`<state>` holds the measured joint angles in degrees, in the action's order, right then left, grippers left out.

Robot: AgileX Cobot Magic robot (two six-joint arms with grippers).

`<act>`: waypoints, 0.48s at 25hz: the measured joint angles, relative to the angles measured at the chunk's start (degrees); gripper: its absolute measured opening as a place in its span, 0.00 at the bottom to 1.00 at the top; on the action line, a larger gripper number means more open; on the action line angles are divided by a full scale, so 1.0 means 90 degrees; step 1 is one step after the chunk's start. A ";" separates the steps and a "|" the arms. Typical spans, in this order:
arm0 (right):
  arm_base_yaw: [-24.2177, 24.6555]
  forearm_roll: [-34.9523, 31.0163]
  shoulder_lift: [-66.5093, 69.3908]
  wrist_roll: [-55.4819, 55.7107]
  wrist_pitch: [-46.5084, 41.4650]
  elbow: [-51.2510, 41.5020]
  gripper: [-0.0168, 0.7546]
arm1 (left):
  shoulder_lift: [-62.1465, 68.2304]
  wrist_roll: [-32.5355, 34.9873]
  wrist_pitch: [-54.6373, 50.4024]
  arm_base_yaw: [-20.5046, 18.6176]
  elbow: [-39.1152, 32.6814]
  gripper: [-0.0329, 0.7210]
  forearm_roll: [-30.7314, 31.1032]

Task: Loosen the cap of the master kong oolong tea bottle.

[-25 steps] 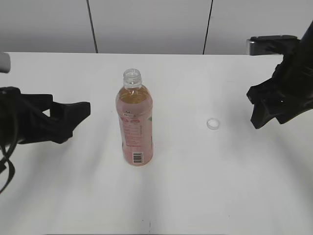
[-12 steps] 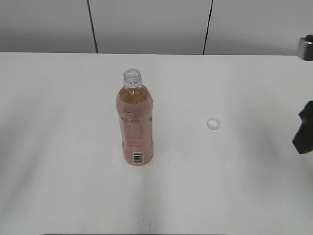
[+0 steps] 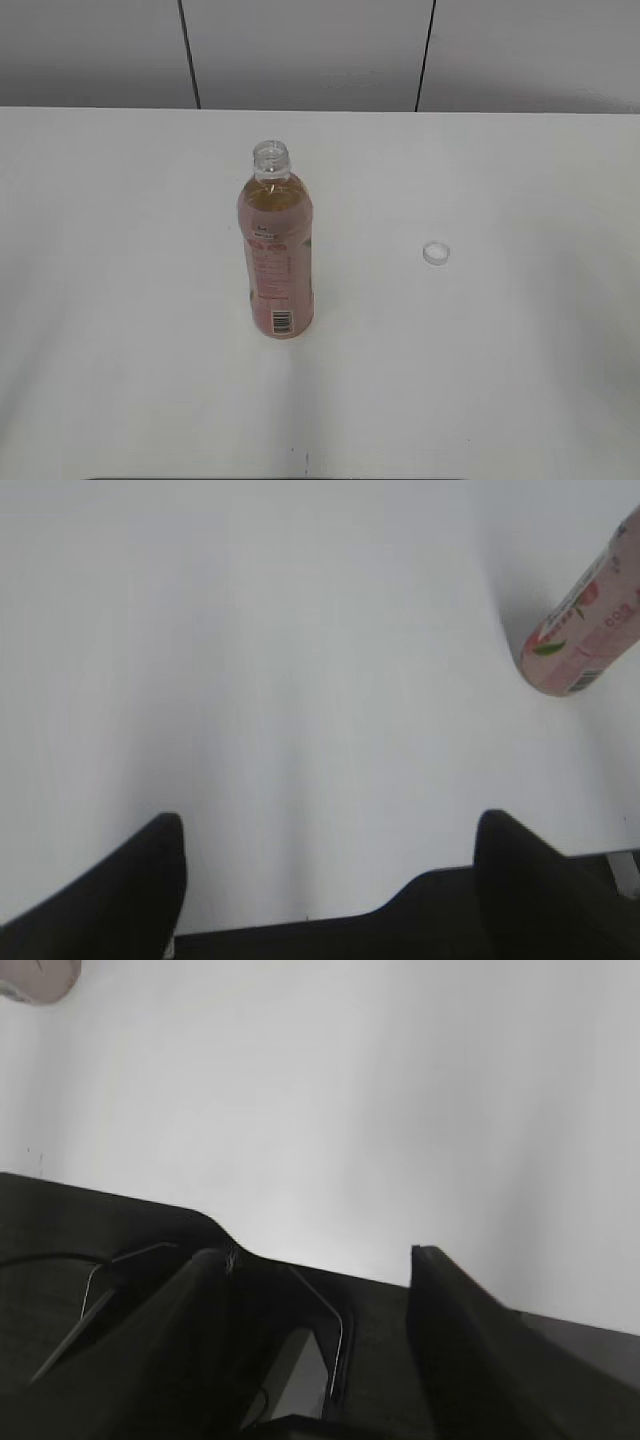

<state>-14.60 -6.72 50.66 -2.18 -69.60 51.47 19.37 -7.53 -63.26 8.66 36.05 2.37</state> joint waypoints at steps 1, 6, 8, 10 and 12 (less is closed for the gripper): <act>0.0000 0.0060 -0.0257 0.0023 -0.0007 -0.0007 0.59 | -0.0181 -0.0010 -0.0023 0.0000 0.0000 0.76 0.0043; 0.0000 0.0443 -0.1530 0.0044 -0.0016 -0.0281 0.59 | -0.1137 -0.0016 -0.0054 0.0000 -0.0204 0.71 0.0089; 0.0000 0.0517 -0.2117 0.0045 -0.0016 -0.0651 0.59 | -0.1519 -0.0011 -0.0056 0.0000 -0.0219 0.70 0.0094; 0.0000 0.0550 -0.2711 0.0034 -0.0019 -0.1092 0.59 | -0.1951 0.0036 0.0016 0.0000 -0.0234 0.69 0.0094; 0.0000 0.0584 -0.3348 -0.0021 0.0123 -0.1612 0.59 | -0.2171 0.0071 0.0149 0.0000 -0.0287 0.69 0.0094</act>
<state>-14.60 -1.47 20.53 -2.36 -68.50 36.96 -0.17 -6.89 -61.92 8.66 33.47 3.22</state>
